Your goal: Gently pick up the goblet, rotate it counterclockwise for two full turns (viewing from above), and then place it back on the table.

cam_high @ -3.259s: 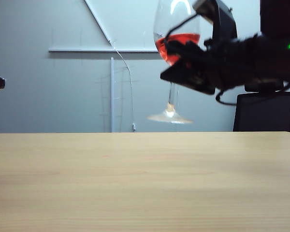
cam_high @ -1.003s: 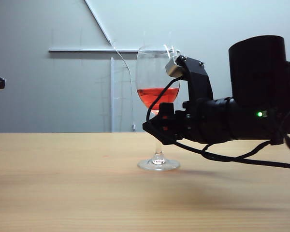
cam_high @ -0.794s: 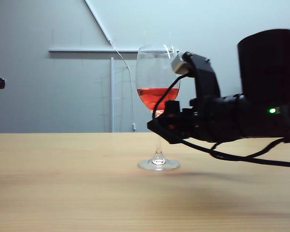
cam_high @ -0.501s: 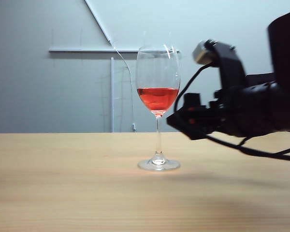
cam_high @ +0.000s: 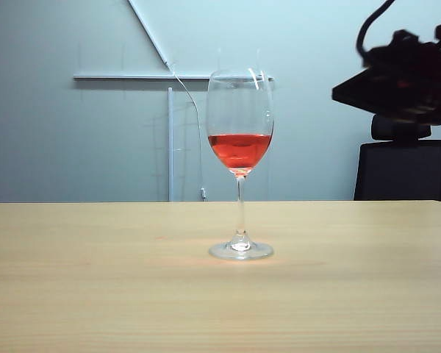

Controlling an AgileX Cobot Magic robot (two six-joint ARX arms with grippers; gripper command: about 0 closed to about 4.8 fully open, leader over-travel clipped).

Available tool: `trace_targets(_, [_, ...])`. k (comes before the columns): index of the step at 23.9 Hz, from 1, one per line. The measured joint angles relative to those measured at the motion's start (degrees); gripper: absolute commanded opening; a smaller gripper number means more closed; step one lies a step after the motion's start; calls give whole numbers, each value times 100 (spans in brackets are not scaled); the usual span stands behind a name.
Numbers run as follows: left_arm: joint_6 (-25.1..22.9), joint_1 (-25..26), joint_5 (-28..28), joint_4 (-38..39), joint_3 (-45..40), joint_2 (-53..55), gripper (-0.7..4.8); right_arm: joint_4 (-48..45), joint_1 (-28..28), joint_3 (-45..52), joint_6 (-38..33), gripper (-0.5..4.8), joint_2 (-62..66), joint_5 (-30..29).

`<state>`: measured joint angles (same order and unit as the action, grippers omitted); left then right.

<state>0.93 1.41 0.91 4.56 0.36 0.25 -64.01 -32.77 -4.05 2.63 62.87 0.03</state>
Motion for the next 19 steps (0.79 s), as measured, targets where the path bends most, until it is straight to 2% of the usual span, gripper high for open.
trace_targets(9, [0,-4,15,2,0,0,-5,3464,0,-157,-278,-9,-2968,321])
trace_targets(15, [0,-4,17,2,0,0,-5,4188,2,-157,-278,-9,-4177,437])
trace_targets(19, [-2,-4,17,2,0,0,-5,4262,2,-157,-278,-9,-4673,444])
